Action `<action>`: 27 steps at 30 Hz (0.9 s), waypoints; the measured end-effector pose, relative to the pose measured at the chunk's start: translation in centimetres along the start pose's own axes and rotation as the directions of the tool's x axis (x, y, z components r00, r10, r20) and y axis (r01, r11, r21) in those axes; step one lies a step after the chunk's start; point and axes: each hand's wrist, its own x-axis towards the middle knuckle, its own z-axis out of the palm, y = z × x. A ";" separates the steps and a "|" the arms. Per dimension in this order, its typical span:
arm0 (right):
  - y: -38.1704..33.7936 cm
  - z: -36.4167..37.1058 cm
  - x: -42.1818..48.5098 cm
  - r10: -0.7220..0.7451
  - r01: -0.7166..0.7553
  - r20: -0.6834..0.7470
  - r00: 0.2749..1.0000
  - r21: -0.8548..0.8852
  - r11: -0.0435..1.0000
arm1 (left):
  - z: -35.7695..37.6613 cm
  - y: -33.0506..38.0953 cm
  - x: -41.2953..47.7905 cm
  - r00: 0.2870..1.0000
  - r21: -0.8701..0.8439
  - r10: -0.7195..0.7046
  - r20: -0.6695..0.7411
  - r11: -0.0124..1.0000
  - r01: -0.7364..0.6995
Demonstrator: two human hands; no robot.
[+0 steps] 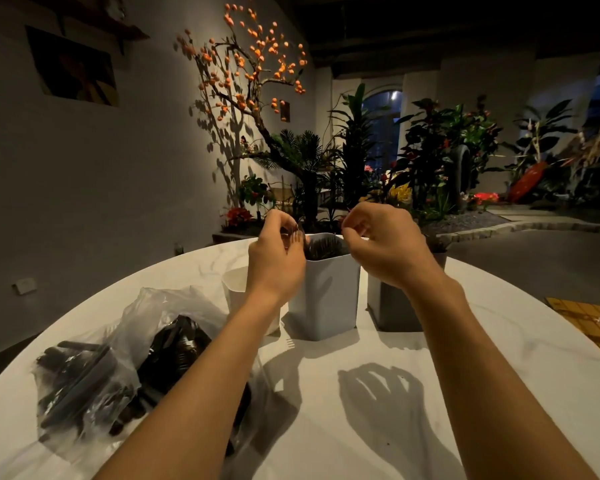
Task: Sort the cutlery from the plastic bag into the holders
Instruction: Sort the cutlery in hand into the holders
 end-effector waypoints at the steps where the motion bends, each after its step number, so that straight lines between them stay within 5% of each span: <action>1: -0.1 0.1 0.0 0.003 -0.003 0.013 1.000 -0.011 1.000 | 0.1 0.0 0.1 1.000 0.045 0.020 -0.006 0.999 -0.020; 12: -0.4 0.7 -0.1 -0.001 0.001 0.116 0.993 0.001 1.000 | 1.0 0.3 2.2 0.975 0.277 0.198 -0.103 0.947 -0.164; 20: -0.4 1.4 -0.1 0.012 -0.010 0.150 0.989 -0.017 1.000 | 2.4 -0.5 2.1 0.996 0.471 0.084 0.043 0.877 -0.094; 27: 0.1 1.9 0.0 -0.005 0.012 0.183 0.983 -0.038 0.999 | 2.7 -1.5 1.9 0.957 0.640 -0.226 0.184 0.766 0.058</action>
